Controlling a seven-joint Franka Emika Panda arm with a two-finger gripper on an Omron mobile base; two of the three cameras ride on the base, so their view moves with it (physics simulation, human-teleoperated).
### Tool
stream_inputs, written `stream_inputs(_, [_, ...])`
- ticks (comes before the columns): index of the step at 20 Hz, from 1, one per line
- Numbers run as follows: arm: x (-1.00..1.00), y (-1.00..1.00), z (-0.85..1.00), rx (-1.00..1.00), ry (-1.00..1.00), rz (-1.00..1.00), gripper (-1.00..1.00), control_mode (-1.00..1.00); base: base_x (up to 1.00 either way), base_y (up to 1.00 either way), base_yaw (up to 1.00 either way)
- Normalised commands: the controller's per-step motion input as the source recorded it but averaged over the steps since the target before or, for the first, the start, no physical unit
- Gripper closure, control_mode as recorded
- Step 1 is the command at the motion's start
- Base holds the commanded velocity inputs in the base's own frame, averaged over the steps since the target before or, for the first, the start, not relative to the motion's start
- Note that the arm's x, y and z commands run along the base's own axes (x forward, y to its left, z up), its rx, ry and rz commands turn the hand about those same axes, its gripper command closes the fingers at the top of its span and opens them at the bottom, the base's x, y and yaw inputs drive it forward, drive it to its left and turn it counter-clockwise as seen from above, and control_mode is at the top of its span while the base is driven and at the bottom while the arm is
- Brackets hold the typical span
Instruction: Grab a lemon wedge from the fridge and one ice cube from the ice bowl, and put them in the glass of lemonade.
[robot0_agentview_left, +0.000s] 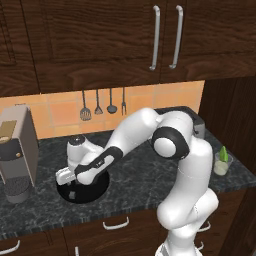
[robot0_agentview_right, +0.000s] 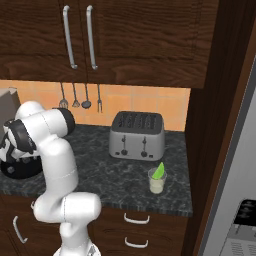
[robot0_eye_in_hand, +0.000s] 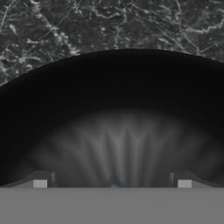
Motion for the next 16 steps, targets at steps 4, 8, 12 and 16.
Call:
stream_inputs(4, [0.0, 0.0, -0.01, -0.01, 0.0, 0.0, -1.0, -1.0, 0.0, 0.0, 0.0])
stream_inputs(8, [0.0, 0.0, -0.04, 0.0, 0.0, 0.0, -1.0, -1.0, 0.0, 0.0, 0.0])
stream_inputs(12, [-0.15, -0.01, -0.06, 0.0, 0.0, 0.0, -1.0, -1.0, 0.0, 0.0, 0.0])
stream_inputs(16, [-0.33, -0.02, -0.01, 0.0, 0.0, 0.0, -1.0, -1.0, 0.0, 0.0, 0.0])
